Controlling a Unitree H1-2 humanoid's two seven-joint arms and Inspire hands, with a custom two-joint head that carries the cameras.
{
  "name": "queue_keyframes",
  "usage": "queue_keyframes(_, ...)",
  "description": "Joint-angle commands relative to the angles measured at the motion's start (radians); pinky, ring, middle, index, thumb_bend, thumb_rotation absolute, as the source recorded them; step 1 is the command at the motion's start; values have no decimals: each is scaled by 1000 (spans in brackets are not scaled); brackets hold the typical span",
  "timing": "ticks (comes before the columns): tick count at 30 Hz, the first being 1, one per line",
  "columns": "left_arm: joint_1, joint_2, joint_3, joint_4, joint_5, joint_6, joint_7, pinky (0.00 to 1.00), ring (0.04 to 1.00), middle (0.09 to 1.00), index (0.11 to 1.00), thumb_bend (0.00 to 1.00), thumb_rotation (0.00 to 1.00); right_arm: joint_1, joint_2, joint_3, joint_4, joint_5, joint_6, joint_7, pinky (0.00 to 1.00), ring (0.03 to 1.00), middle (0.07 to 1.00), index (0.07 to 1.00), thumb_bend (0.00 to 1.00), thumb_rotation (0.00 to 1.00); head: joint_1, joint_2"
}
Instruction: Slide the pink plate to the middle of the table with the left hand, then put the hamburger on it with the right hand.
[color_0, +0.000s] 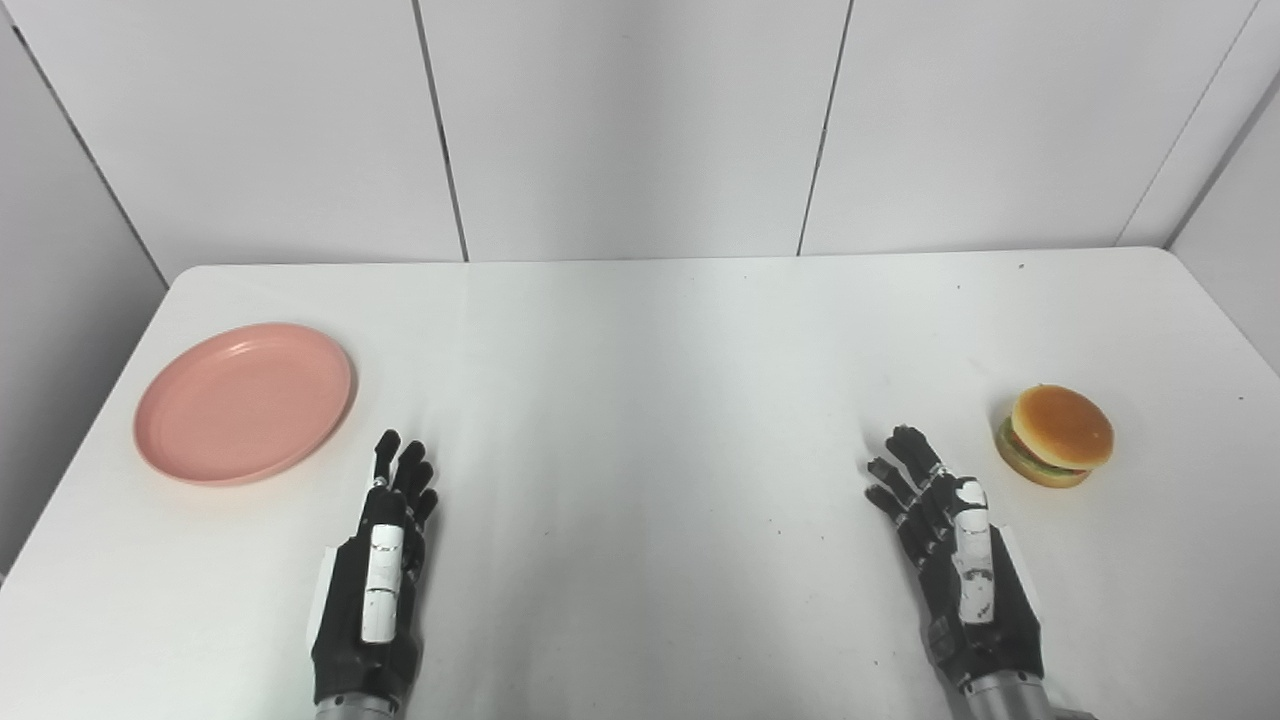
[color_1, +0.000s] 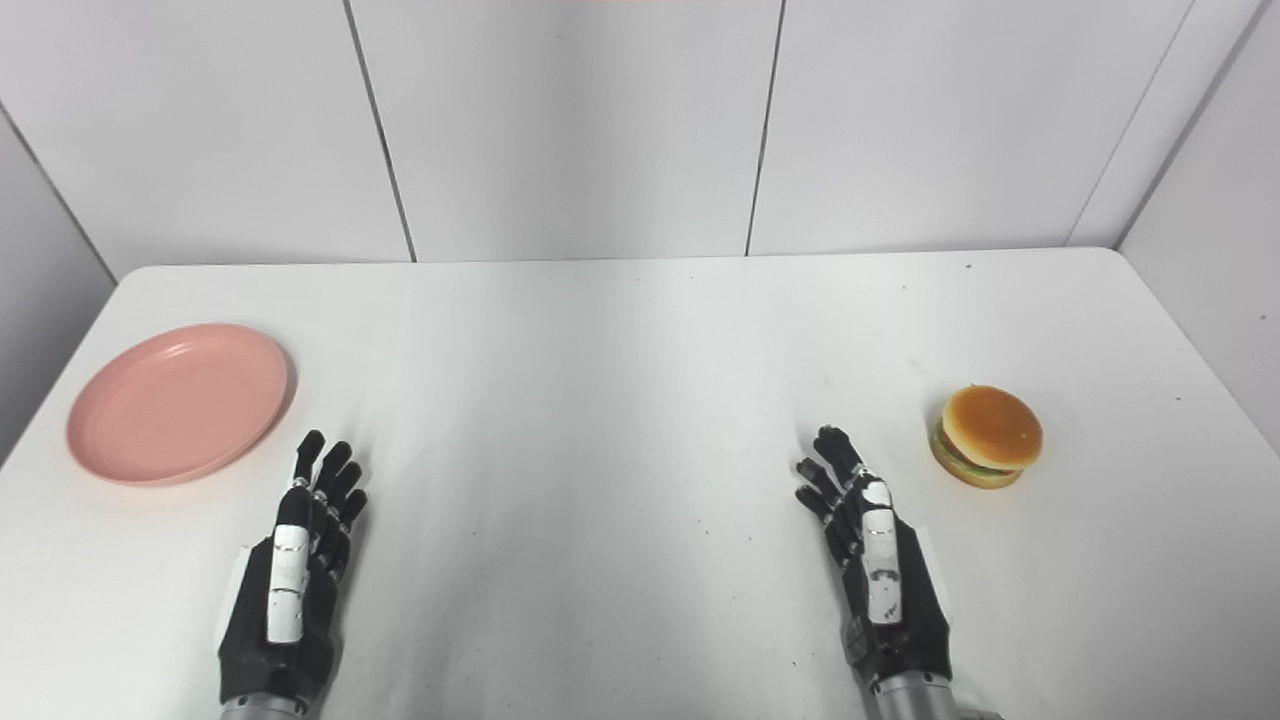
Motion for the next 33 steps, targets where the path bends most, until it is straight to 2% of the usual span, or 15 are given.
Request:
queue_keyframes(1,-24,4,1,-44,6,20,-13,1000,991,982,1000,875,914,31,-5,3,-40,3,-11,3,901,893,931,888,808,1000,5,1)
queue_keyframes(9,-34,-18,-28,-56,32,62,-5,983,980,971,1000,880,883,28,-32,-21,-70,42,30,11,932,922,955,913,800,1000,112,23)
queue_keyframes(17,-48,-44,-45,-31,53,66,-6,1000,985,971,1000,871,877,14,-49,-52,-56,81,50,24,915,907,935,906,802,1000,162,5)
queue_keyframes(25,-43,-33,-39,-24,54,55,-12,1000,982,975,1000,848,893,15,-49,-38,-59,62,49,20,929,906,927,895,803,1000,115,-2)
queue_keyframes(33,-38,-11,-10,-36,32,65,-32,1000,985,977,1000,876,892,22,-27,-17,-79,53,60,6,912,903,931,893,809,1000,45,2)
